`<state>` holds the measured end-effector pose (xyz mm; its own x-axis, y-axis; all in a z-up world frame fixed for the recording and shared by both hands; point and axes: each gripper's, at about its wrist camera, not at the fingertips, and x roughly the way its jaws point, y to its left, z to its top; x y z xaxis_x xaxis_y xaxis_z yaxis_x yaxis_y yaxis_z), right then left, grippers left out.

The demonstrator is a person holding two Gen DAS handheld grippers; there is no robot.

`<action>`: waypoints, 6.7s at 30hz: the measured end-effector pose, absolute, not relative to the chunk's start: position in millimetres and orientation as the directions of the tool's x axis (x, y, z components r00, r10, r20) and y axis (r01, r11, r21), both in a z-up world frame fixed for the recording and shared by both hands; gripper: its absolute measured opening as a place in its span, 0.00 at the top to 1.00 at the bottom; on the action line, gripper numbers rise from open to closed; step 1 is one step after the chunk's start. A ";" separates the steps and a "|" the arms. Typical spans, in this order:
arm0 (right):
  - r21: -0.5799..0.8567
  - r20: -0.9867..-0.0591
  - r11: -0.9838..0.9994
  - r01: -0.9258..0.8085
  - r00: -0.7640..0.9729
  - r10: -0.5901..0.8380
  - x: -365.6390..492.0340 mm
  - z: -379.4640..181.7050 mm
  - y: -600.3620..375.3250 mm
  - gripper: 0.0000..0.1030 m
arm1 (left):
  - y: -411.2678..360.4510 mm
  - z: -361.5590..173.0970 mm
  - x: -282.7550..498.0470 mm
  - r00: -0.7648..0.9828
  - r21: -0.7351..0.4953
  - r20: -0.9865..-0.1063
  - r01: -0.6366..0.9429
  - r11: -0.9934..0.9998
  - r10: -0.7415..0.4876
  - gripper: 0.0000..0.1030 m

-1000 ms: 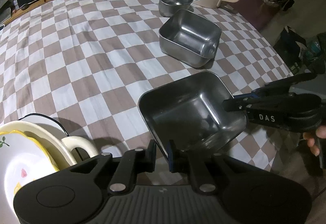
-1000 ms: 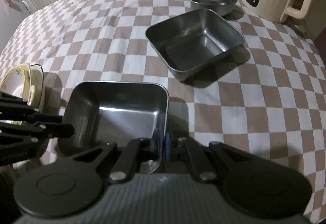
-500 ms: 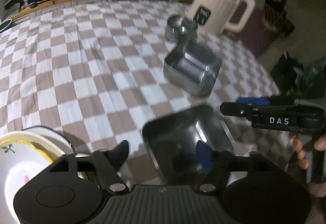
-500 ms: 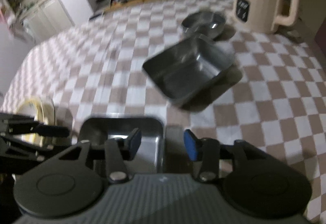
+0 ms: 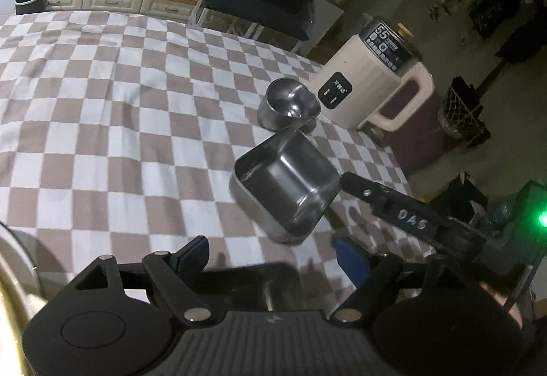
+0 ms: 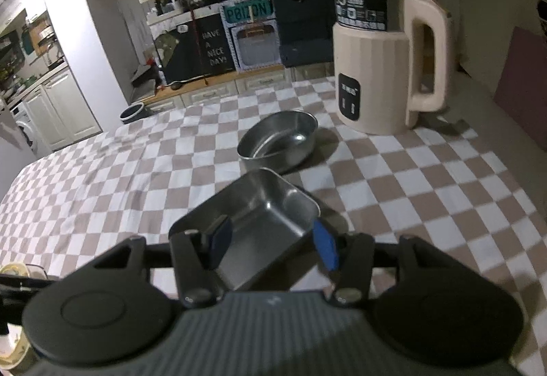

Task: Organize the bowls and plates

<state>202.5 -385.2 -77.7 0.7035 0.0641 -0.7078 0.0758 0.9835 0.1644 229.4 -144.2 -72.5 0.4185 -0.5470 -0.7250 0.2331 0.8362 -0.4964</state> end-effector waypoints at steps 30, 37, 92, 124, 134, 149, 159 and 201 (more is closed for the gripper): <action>0.267 -0.784 0.963 0.036 0.590 0.195 283.0 -124.3 -399.5 0.52 | -170.6 -122.0 280.5 0.364 -0.535 -0.765 0.098 0.839 -0.530 0.53; 0.283 -0.804 0.959 -0.021 0.540 0.249 262.0 -118.1 -395.1 0.60 | -172.8 -121.4 278.8 0.380 -0.502 -0.775 0.115 0.857 -0.505 0.54; 0.056 -0.704 0.972 -0.229 0.681 0.201 117.2 -26.1 -311.2 0.89 | -111.1 -53.0 164.8 0.479 -0.140 -0.819 0.367 0.919 -0.316 0.94; -0.140 -0.850 0.947 -0.290 0.526 0.036 122.9 -67.8 -283.8 0.88 | -134.9 -97.4 167.1 0.382 -0.027 -0.892 0.489 0.872 -0.242 0.89; -0.167 -0.874 0.938 -0.304 0.487 0.003 131.8 -79.8 -282.0 0.89 | -138.6 -101.2 169.6 0.380 -0.013 -0.895 0.501 0.865 -0.234 0.89; -0.035 -0.913 0.968 -0.248 0.401 0.070 146.5 -95.9 -305.1 0.77 | -136.3 -102.4 172.1 0.368 -0.025 -0.897 0.513 0.858 -0.246 0.84; -0.042 -0.903 0.967 -0.253 0.423 0.071 155.6 -98.9 -301.5 0.90 | -135.8 -103.3 180.7 0.384 -0.034 -0.887 0.498 0.866 -0.255 0.83; 0.060 -0.778 0.986 0.158 0.625 -0.053 239.7 -89.1 -398.9 0.53 | -155.6 -63.0 263.0 0.550 -0.168 -0.749 0.380 0.910 -0.368 0.09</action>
<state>239.7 -398.9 -89.1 0.6255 -0.0530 -0.7784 0.1582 0.9856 0.0600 263.0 -155.6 -63.0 0.5502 -0.3684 -0.7494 0.3798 0.9096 -0.1683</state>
